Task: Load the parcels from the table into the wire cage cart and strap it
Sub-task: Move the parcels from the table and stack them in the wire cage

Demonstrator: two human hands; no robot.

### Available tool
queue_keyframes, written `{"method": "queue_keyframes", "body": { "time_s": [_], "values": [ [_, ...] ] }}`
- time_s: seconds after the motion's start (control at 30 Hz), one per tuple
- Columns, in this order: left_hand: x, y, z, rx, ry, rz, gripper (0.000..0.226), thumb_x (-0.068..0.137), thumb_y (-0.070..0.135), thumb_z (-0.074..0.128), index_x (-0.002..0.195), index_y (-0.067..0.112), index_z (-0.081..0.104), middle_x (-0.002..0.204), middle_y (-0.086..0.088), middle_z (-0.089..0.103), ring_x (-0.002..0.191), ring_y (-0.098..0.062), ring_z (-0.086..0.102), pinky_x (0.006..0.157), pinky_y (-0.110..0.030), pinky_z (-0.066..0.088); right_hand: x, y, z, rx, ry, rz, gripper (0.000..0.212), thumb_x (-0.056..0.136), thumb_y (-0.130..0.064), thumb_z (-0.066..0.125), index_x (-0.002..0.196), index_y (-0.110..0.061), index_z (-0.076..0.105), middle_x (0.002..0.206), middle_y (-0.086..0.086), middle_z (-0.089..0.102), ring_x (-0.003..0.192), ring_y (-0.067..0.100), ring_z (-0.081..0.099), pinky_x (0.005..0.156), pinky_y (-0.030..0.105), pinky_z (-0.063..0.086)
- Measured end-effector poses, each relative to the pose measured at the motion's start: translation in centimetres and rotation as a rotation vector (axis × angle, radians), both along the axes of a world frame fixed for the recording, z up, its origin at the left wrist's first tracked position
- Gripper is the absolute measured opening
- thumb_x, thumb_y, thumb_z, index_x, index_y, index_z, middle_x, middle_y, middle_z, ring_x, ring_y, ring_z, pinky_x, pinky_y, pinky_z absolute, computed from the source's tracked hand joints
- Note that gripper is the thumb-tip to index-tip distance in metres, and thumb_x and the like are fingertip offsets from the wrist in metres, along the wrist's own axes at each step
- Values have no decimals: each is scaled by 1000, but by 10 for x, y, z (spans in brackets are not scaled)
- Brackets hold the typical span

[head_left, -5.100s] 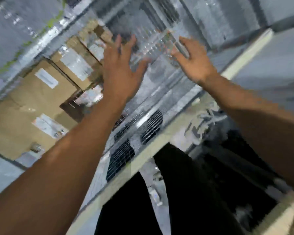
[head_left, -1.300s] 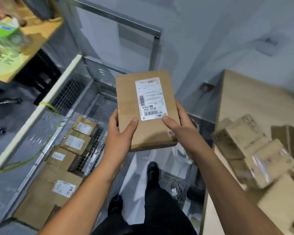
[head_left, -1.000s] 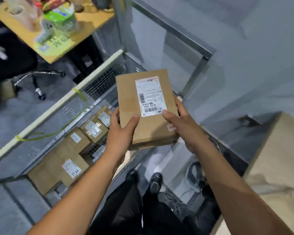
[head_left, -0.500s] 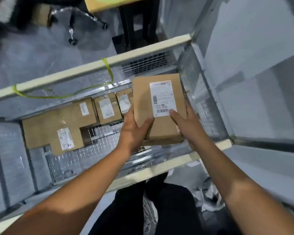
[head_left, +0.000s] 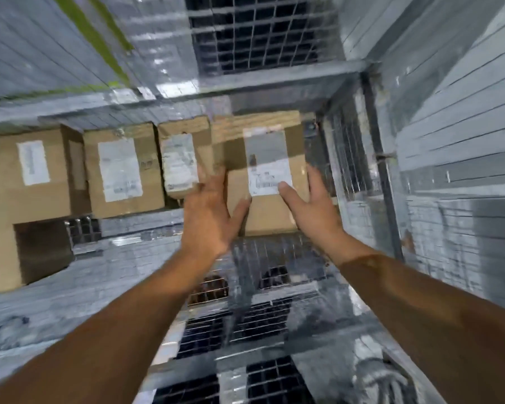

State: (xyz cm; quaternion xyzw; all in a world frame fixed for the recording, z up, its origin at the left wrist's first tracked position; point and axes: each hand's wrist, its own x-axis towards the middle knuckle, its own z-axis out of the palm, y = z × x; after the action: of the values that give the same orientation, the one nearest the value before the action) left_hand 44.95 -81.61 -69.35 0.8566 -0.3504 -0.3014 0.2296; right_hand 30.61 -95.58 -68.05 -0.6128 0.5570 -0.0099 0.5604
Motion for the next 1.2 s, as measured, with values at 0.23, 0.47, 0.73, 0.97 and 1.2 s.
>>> {"method": "queue_keyframes", "body": {
  "time_s": [0.23, 0.47, 0.73, 0.97, 1.2],
  "values": [
    [14, -32, -81, 297, -176, -3, 84, 99, 65, 37, 163, 37, -10, 174, -8, 2, 158, -38, -11, 123, -64, -8, 33, -38, -95, -30, 161, -17, 47, 89, -63, 70, 98, -19, 54, 85, -5, 70, 75, 4, 66, 56, 9, 45],
    [15, -41, -91, 296, -178, -6, 83, 93, 75, 15, 159, 40, -18, 174, -1, -7, 158, -42, -5, 120, -70, 2, 35, -54, -109, -153, 138, 159, 79, 91, -66, 64, 156, -38, 29, 129, -9, 56, 93, 6, 64, 50, 4, 41],
    [21, -42, 13, 453, 22, -97, 77, 101, 73, 25, 163, 40, -7, 173, 6, -11, 158, -40, 3, 121, -71, 16, 19, -44, 14, -181, 264, 214, 70, 99, -64, 53, 155, -25, 38, 151, 8, 44, 130, 32, 55, 93, 39, 52],
    [-30, 16, 214, 148, 203, -120, 79, 97, 71, 34, 162, 28, 23, 169, -3, 27, 155, -27, 24, 126, -45, 20, -47, 33, 191, -171, 141, 15, 81, 97, -59, 61, 164, -37, 22, 172, -1, 21, 156, 19, 20, 116, 31, 25],
    [-90, 65, 382, -78, 292, -323, 71, 103, 56, 43, 162, 19, 28, 170, -4, 25, 157, -27, 19, 127, -48, 18, -120, 144, 365, -411, 123, -344, 62, 98, -29, 67, 153, -10, 45, 154, 8, 47, 147, 25, 41, 121, 30, 27]
  ]
}}
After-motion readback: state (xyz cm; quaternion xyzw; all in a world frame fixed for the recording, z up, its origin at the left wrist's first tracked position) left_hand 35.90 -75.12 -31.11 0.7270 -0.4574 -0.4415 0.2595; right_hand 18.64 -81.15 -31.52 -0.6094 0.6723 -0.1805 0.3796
